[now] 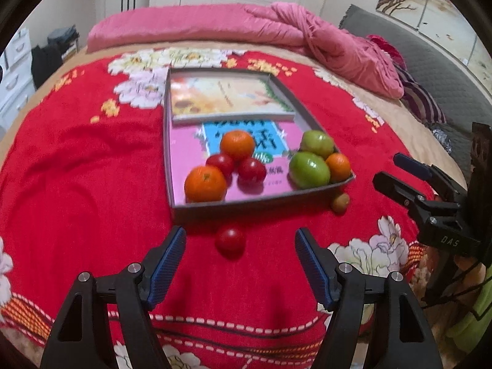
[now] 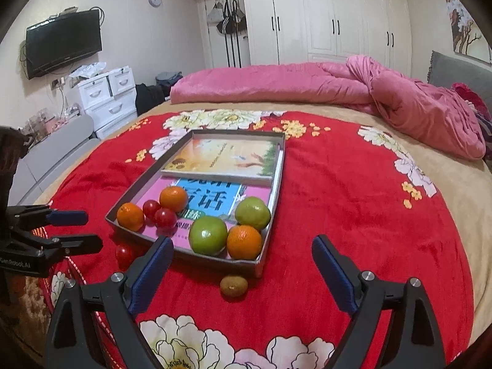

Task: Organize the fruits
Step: 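Grasp the brown kiwi with the right tool while the left grips the last tomato, then lift the kiwi with the right tool while the left carries the tomato toward the tray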

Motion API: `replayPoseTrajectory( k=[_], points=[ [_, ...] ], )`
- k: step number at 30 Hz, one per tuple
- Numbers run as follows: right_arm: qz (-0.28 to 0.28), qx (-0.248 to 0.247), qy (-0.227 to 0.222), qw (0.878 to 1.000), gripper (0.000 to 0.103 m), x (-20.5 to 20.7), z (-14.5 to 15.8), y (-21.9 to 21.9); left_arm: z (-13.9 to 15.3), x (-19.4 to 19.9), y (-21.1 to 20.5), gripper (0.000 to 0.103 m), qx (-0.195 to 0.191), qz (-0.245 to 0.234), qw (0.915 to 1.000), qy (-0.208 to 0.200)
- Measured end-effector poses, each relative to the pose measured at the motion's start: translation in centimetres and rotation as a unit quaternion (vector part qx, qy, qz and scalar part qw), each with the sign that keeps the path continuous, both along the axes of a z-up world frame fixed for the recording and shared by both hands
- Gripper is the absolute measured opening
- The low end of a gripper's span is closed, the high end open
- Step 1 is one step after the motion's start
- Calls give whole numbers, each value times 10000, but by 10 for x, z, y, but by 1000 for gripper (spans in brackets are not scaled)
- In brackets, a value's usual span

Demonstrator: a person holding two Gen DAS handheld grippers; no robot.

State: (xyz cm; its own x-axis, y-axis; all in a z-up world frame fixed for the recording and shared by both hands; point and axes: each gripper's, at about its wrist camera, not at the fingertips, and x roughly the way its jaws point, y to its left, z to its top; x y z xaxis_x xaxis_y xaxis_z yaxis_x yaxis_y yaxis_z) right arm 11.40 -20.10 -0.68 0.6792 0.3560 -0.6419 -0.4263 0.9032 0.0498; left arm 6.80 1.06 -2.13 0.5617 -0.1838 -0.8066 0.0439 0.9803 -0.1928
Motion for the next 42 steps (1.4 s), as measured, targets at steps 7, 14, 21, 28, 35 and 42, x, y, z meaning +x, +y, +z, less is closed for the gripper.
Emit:
replayPoseTrajectory(
  k=[7, 14, 21, 28, 35, 42],
  points=[
    [57, -111, 256, 9996, 91, -2, -10, 5, -13, 2, 3, 75, -55, 79, 9998, 170],
    [96, -522, 648, 9965, 91, 1, -31, 14, -27, 6, 2, 74, -143, 157, 9995, 239],
    [42, -514, 1159, 9919, 66, 18, -57, 14, -39, 15, 0, 59, -173, 164, 9990, 366],
    [193, -579, 1320, 9894, 28, 25, -71, 21, -44, 23, -4, 48, -122, 137, 9991, 387],
    [669, -192, 1320, 9888, 28, 8, -58, 28, -53, 31, -8, 30, 63, 166, 9990, 416],
    [1209, 260, 627, 9903, 28, -14, -24, 38, -36, 22, -7, 30, -182, 79, 9995, 244]
  ],
)
